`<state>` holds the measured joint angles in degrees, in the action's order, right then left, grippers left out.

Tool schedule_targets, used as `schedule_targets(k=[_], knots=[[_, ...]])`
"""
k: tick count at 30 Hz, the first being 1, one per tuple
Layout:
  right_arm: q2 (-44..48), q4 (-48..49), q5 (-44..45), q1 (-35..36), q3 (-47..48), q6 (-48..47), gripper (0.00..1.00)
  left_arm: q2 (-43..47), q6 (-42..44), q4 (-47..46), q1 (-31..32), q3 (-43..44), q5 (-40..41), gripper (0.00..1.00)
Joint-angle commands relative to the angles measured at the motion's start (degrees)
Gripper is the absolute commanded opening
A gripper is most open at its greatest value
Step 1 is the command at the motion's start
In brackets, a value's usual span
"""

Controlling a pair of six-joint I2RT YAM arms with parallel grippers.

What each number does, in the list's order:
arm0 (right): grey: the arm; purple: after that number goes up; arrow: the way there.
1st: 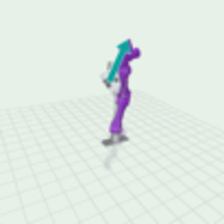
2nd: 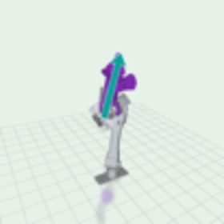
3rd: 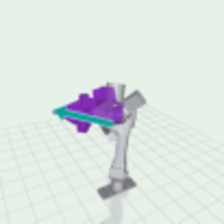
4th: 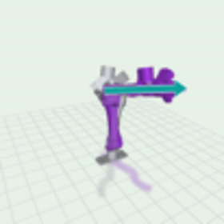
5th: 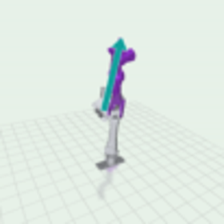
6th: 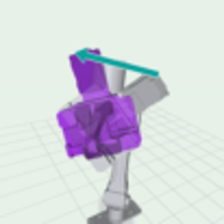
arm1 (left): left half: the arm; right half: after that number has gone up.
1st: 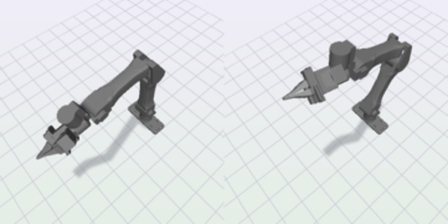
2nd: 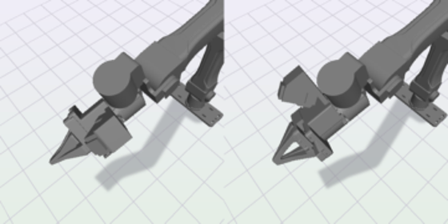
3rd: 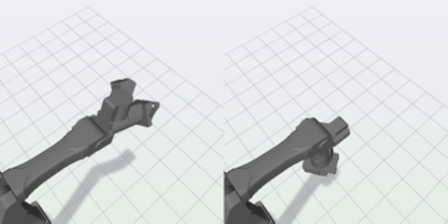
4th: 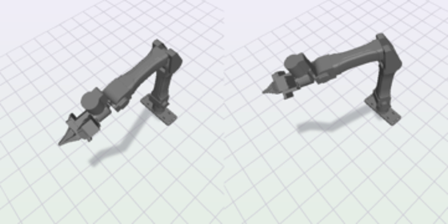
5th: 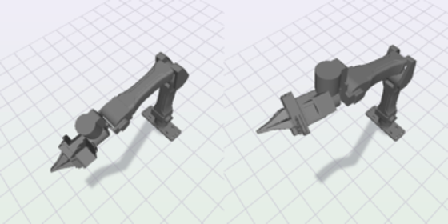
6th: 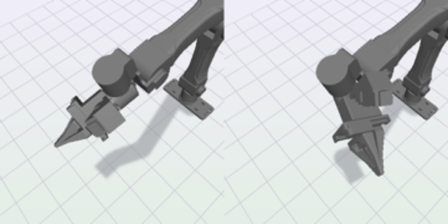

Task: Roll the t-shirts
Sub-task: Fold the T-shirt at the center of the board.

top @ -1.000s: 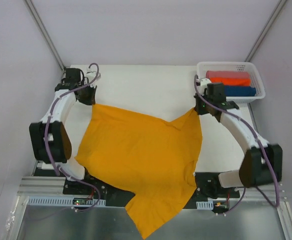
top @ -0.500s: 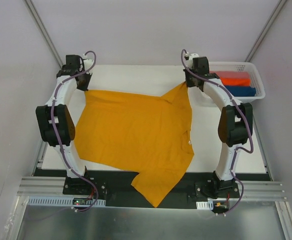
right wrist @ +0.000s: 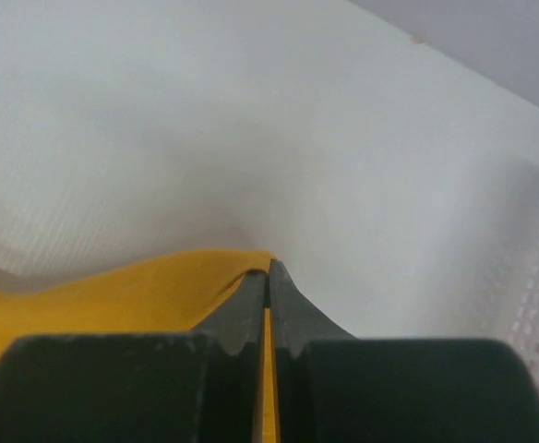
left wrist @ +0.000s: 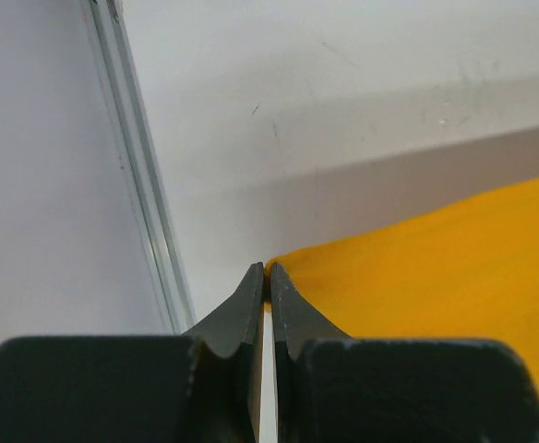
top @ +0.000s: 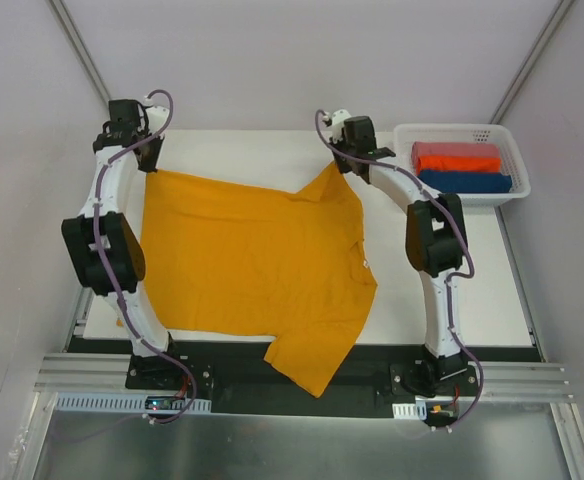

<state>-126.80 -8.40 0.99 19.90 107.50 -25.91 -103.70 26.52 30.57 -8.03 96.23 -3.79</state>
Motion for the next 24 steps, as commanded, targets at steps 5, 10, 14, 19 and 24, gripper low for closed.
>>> schedule_targets(k=[5,10,14,19,24], knots=[[-1.2,-7.0,6.7,-3.2,3.9,-12.1,0.01,-18.0,4.6,3.7,-0.4,11.1,1.9,0.0],[1.4,-7.2,5.9,-2.7,3.4,-13.1,0.01,-17.4,4.5,3.6,-0.7,10.3,0.7,0.0],[2.9,-7.6,6.8,-1.7,3.7,-13.5,0.01,-15.7,3.9,3.6,-1.3,10.1,-0.8,0.0],[4.2,-10.9,6.7,-1.5,3.5,-14.3,0.01,-15.0,5.6,3.7,-1.6,10.3,-3.1,0.0],[8.6,-15.8,6.7,-1.6,1.4,-12.6,0.01,-11.8,6.3,3.8,-1.7,10.6,-8.9,0.0]])
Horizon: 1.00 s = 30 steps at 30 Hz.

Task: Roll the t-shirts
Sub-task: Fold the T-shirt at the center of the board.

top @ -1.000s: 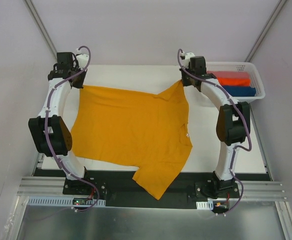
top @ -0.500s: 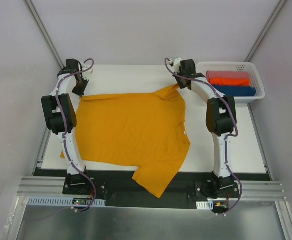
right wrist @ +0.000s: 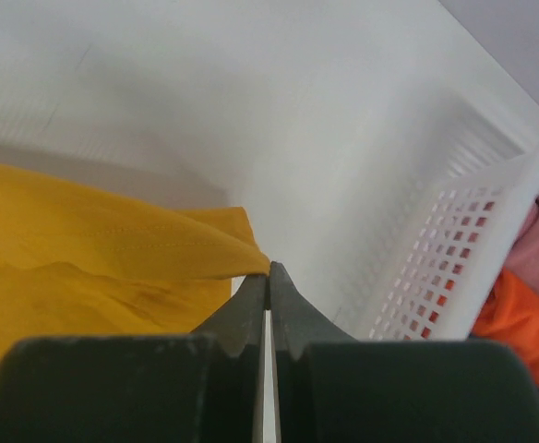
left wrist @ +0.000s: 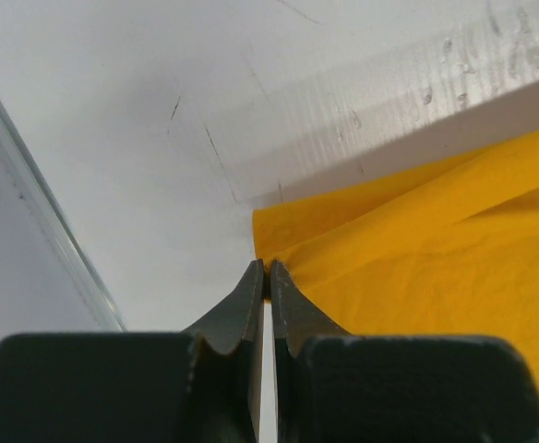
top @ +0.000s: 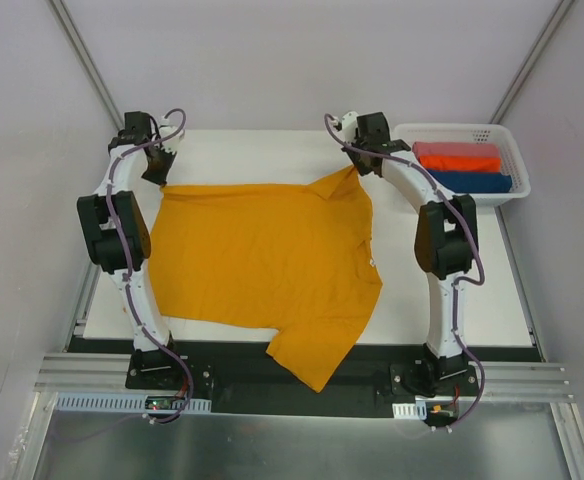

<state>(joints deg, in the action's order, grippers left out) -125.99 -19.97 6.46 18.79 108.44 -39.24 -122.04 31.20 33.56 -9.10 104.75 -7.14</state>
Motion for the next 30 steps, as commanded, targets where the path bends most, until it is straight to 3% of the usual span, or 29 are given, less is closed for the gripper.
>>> schedule_targets(k=[1,16,30], knots=[[8.7,-4.3,1.5,-0.9,-0.3,1.3,0.01,7.0,1.5,0.8,-0.6,2.4,-6.7,0.0],[18.8,-9.8,1.2,0.0,-8.1,3.7,0.01,9.1,1.1,0.9,-0.3,3.2,-8.9,0.0],[33.0,-19.5,1.6,3.2,-20.3,11.5,0.01,14.8,9.1,0.9,-0.2,-4.1,-9.6,0.0]])
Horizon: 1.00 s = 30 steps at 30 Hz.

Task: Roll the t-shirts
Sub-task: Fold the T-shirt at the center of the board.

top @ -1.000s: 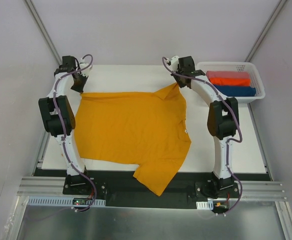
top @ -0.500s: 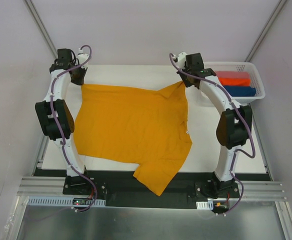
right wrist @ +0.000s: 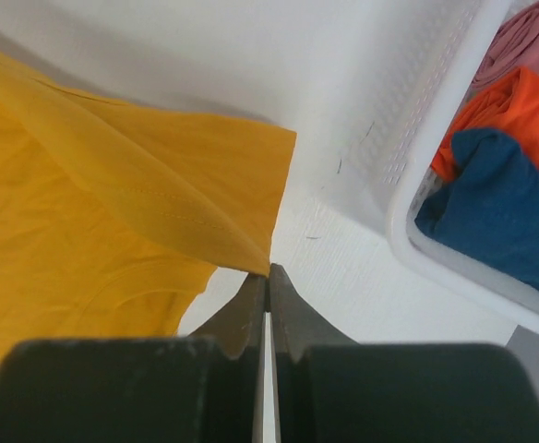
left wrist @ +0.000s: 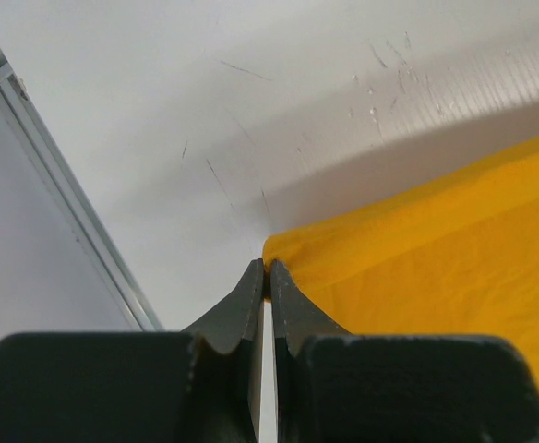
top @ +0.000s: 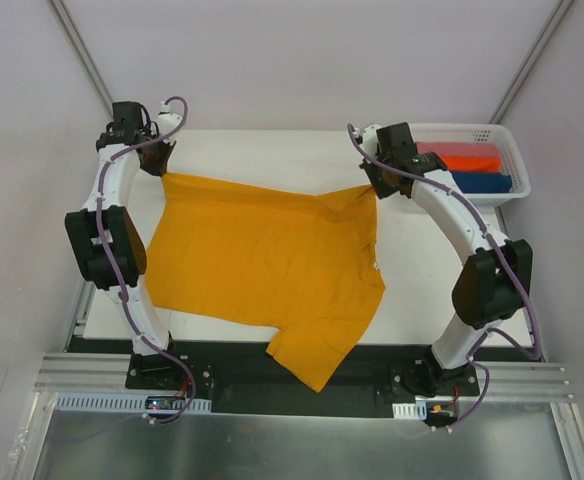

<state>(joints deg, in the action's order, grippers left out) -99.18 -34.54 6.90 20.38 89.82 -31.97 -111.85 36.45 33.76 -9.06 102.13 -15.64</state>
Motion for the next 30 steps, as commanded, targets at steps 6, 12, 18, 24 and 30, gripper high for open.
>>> schedule_targets(k=[6,12,18,24,30], knots=[[11.4,-7.7,0.8,3.6,-5.9,7.3,0.01,6.6,6.6,1.1,-0.4,-5.0,-0.3,0.0],[14.3,-9.7,-0.5,4.1,-9.7,9.5,0.01,8.1,9.3,1.0,-0.6,-8.8,1.0,0.0],[17.4,-12.8,-2.8,4.7,-13.1,11.5,0.01,9.2,12.1,1.1,-0.6,-10.5,2.1,0.0],[19.8,-13.0,-4.6,6.3,-16.9,13.1,0.01,8.1,14.1,1.0,-0.9,-10.6,3.2,0.0],[19.2,-13.3,-5.0,6.8,-16.1,13.9,0.01,5.7,14.7,1.1,-0.5,-5.5,-0.4,0.0]])
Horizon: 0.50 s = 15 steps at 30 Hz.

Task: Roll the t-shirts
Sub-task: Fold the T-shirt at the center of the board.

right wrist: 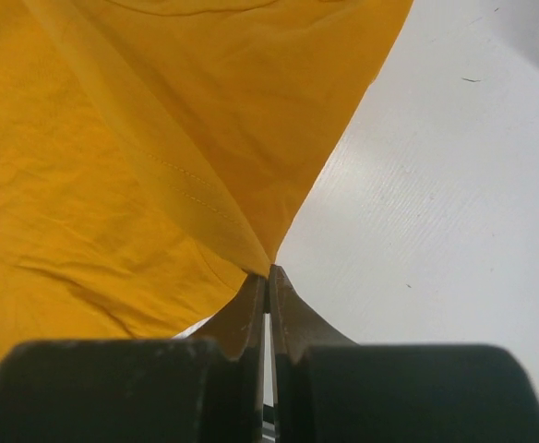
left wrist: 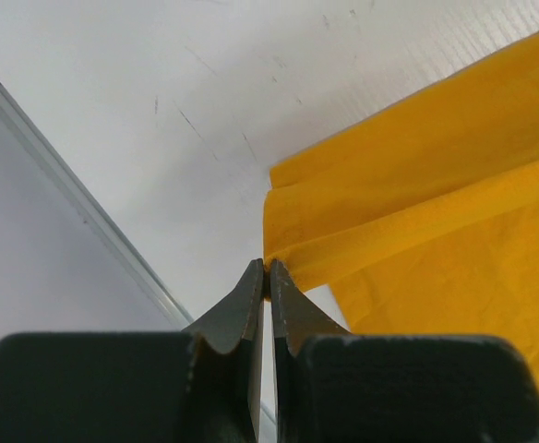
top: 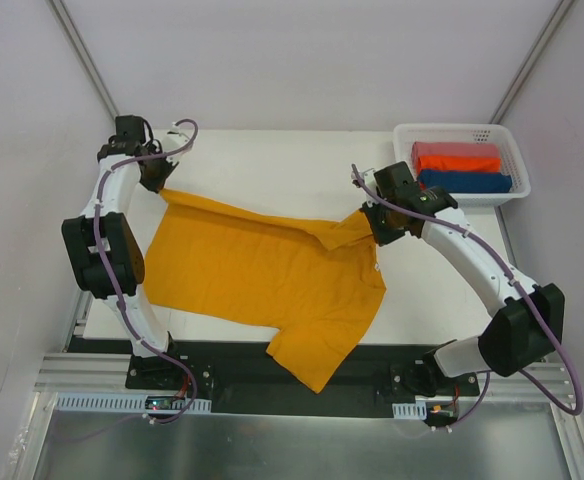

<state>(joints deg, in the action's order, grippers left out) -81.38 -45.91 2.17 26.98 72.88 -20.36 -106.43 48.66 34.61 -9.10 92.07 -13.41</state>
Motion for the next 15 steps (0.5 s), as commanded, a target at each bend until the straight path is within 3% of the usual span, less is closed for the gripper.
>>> schedule_targets(k=[1,5,15], knots=[[1.1,-2.1,-0.4,0.3,1.1,2.5,0.01,-0.1,3.0,0.4,-0.3,5.4,-2.5,0.0],[1.7,-2.1,-1.2,0.4,0.0,3.0,0.01,0.7,7.0,0.4,0.0,3.4,-1.4,0.0],[4.2,-2.6,-6.9,1.5,-8.0,4.6,0.01,5.2,16.4,0.3,-1.1,-10.9,2.2,0.0]])
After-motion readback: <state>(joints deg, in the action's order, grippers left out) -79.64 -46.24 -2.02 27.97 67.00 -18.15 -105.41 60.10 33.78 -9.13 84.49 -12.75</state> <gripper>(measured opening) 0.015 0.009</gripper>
